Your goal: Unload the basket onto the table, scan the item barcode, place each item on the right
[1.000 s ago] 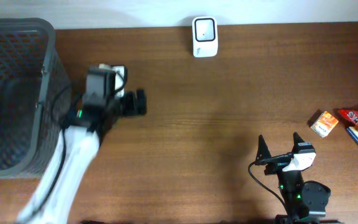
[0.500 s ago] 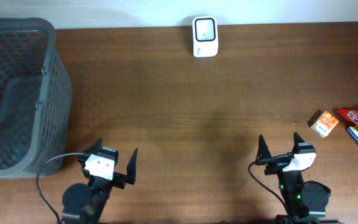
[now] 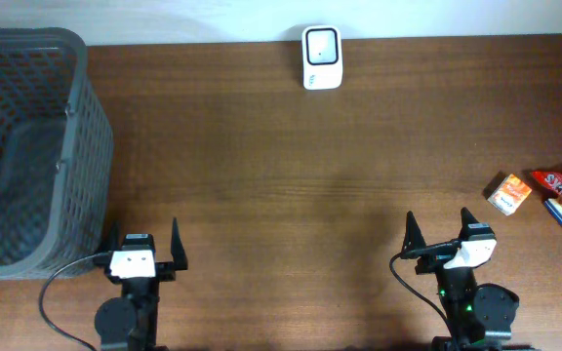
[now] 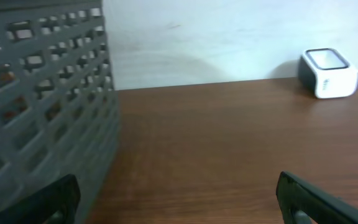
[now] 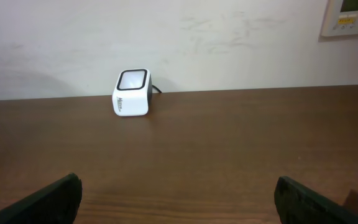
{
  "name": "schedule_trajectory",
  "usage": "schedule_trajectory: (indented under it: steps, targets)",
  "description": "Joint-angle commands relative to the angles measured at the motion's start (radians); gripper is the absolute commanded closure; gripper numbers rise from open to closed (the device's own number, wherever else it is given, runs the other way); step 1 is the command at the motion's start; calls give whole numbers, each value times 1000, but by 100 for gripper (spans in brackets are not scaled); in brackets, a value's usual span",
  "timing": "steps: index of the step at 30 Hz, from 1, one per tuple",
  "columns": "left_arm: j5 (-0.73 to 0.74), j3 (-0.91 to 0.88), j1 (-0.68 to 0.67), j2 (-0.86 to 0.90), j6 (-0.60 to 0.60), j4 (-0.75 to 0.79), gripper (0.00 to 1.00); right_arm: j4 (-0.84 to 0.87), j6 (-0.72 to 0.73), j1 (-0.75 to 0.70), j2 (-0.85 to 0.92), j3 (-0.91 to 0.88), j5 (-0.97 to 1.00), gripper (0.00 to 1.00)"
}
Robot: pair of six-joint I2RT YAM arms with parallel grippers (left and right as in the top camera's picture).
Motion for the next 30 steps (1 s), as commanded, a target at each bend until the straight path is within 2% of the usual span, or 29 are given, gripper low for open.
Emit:
schedule_trajectory:
  steps: [1,4,7,8,12,17,21,30]
  targets:
    - [-11,-10,5,-10,11,0,1,-5,0,8,-6,-7,9,1]
    - [-21,-10,6,-10,-113,0,1,-5,0,8,-6,-7,9,1]
    - [-28,-10,5,-10,-325,1,1,-5,0,8,-5,-7,9,1]
    - [-17,-10,5,-10,-341,0,1,-5,0,8,-5,-7,9,1]
    - [-17,-10,4,-10,-204,0,1,-5,0,8,-5,-7,9,1]
    - [-10,-10,4,-10,-192,0,1,-5,0,8,-5,-7,9,1]
    - [-6,-10,2,-10,-74,-1,1,-5,0,8,-5,-7,9,1]
    - [1,-10,2,-10,-60,0,1,-5,0,8,-5,-7,9,1]
